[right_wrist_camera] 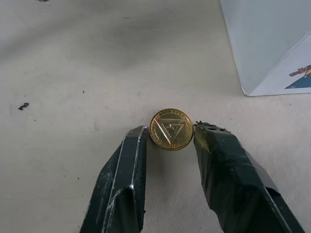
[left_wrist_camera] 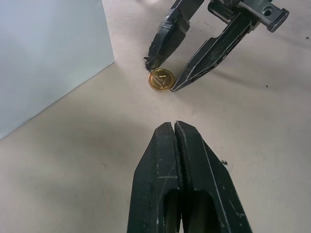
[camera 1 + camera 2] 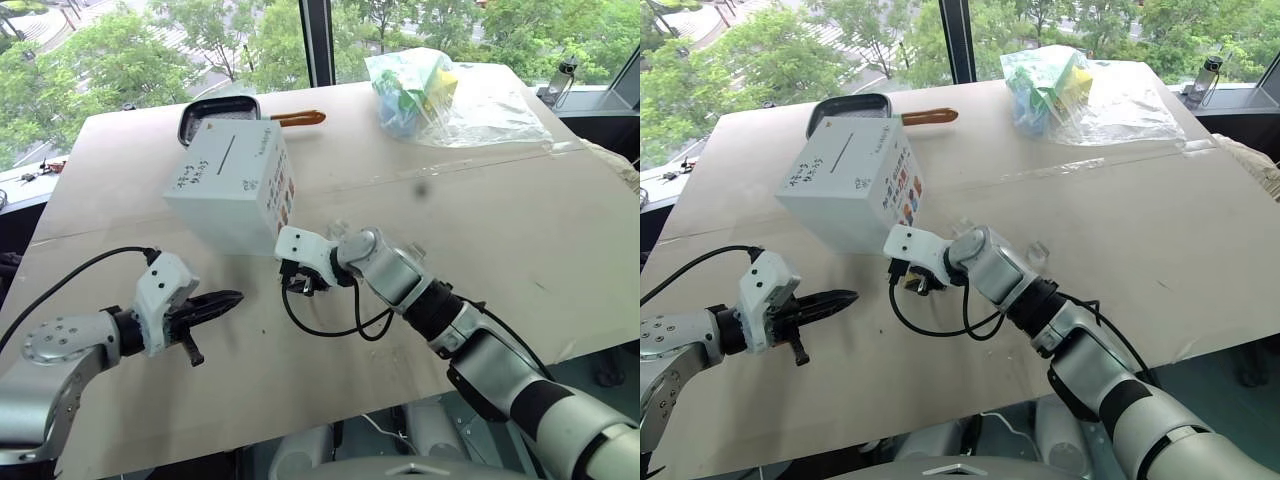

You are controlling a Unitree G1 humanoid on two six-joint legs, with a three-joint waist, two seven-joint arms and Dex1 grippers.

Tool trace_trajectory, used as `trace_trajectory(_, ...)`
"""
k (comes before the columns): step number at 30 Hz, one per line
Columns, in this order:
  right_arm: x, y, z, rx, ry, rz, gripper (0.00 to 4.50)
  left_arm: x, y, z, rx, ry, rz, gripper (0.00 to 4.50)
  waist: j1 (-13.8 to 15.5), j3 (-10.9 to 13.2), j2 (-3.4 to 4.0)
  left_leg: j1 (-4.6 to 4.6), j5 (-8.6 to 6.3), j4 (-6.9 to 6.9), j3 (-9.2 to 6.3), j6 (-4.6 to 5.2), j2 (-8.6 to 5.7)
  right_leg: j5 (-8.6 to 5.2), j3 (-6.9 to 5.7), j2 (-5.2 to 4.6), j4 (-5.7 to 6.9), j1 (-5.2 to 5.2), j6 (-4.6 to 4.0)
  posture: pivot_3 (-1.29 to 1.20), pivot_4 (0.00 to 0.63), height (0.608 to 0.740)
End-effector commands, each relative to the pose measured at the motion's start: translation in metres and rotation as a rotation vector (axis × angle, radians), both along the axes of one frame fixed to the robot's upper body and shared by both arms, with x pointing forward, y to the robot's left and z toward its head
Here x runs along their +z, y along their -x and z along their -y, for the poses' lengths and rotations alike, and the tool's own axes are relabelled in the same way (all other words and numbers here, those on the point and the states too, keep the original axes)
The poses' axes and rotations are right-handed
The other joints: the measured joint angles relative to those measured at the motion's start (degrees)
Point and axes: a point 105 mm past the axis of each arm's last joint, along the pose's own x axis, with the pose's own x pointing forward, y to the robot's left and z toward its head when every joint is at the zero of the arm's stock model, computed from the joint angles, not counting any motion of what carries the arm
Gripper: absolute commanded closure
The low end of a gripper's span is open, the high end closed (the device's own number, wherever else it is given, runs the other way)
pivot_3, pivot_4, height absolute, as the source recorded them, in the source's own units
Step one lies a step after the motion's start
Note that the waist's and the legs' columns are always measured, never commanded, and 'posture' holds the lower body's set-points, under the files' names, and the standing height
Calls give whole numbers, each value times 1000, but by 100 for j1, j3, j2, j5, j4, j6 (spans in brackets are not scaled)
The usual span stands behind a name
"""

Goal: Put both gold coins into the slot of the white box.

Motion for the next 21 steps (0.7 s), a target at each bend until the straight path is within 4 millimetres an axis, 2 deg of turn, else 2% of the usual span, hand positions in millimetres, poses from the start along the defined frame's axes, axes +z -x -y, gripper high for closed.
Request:
trace_trajectory(1, -20, 6, 4, -15, 38, -69, 2848, 5, 0, 2, -10, -14, 25, 4500, -1, 0, 0, 0, 0, -1, 0, 0, 0, 0, 1, 0, 0, 0, 0, 0, 150, 721)
trace_trajectory(10, -19, 8, -4, -53, -7, -139, 2848, 4, -1, 0, -1, -18, 26, 4500, -46, -1, 0, 6, -2, -4, 2, 3, 4, 0, 5, 5, 2, 0, 0, 0, 150, 721)
trace_trajectory(21, -25, 7, -2, -14, 57, -51, 2848, 3, 0, -2, 4, -25, 21, 4500, -110, -1, 1, 6, -3, -5, 3, 4, 4, 0, 7, 6, 2, -1, 0, 0, 150, 721)
